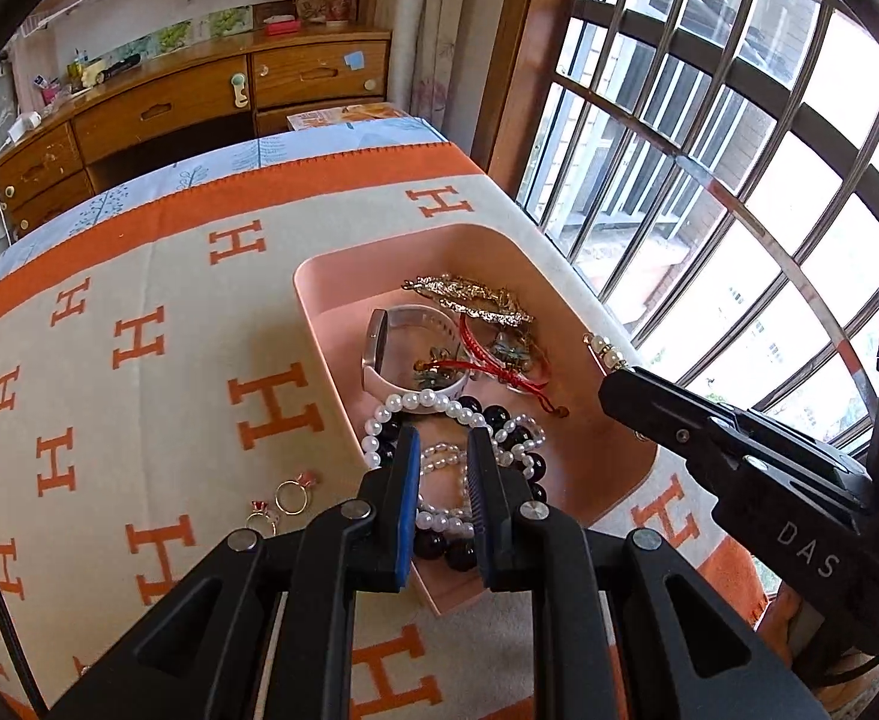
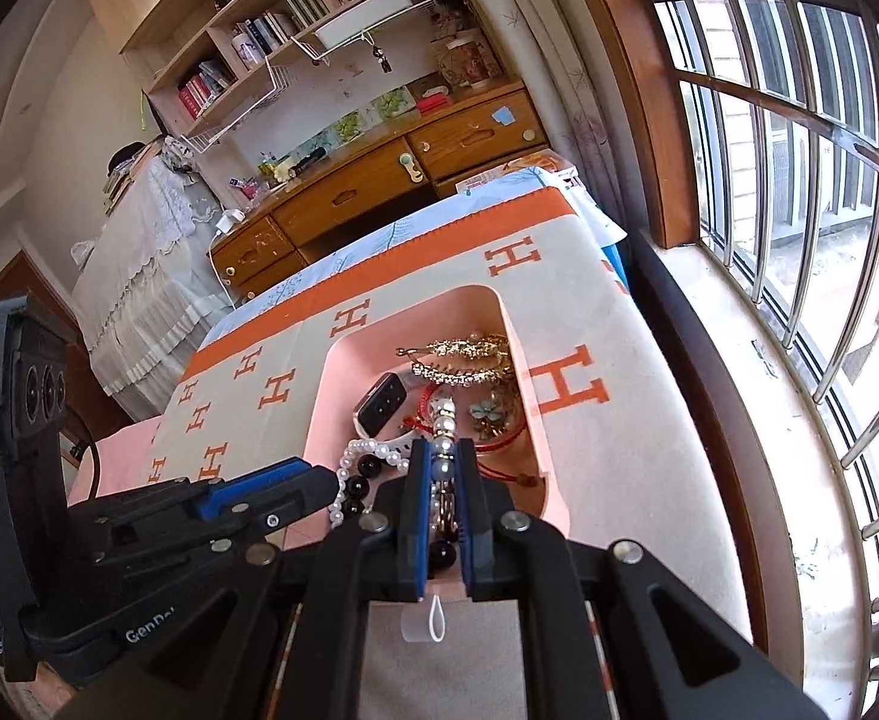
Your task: Organize jewelry
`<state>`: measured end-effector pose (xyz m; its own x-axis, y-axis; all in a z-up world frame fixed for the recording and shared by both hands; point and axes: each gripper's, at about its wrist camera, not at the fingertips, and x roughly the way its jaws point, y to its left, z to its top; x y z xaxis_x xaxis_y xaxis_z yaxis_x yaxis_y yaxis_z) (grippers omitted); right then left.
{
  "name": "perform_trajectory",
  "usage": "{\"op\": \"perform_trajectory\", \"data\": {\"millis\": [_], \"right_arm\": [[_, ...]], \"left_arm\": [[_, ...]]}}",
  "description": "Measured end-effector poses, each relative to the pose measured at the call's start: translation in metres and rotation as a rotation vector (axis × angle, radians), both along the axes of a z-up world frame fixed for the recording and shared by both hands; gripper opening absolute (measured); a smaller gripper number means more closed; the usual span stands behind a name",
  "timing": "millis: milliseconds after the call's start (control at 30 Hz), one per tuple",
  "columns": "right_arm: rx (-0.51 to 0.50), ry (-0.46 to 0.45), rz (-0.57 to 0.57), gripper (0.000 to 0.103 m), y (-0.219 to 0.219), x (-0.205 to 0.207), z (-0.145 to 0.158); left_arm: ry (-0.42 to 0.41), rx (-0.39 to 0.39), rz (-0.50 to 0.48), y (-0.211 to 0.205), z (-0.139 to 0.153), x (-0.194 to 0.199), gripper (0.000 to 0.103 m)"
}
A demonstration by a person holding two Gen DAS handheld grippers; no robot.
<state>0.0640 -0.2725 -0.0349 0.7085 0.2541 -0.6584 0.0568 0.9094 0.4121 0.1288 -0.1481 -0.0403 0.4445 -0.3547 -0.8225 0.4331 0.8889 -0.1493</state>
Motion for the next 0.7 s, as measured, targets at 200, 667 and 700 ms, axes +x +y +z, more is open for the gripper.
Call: {"op": "perform_trajectory", "data": {"millis": [200,667,700], "right_arm": [[0.006,0.023,0.009,0.01,-0.002,0.003,-0.004],[0.046,-0.054,-0.076,0.032,-0.021,-0.013,0.016],[0.052,-0.058,-0.078,0.032,-0.022,-0.014,0.017]], "left_arm": [[-0.007,0.023,-0.021,-0.005,-0.005,0.001,0.016],[-0.053,-0.003,0.011,0.023,0.019,-0.01,0.057],[-0.062,-0.001,0.014,0.025,0.021,-0.011,0.057]]}}
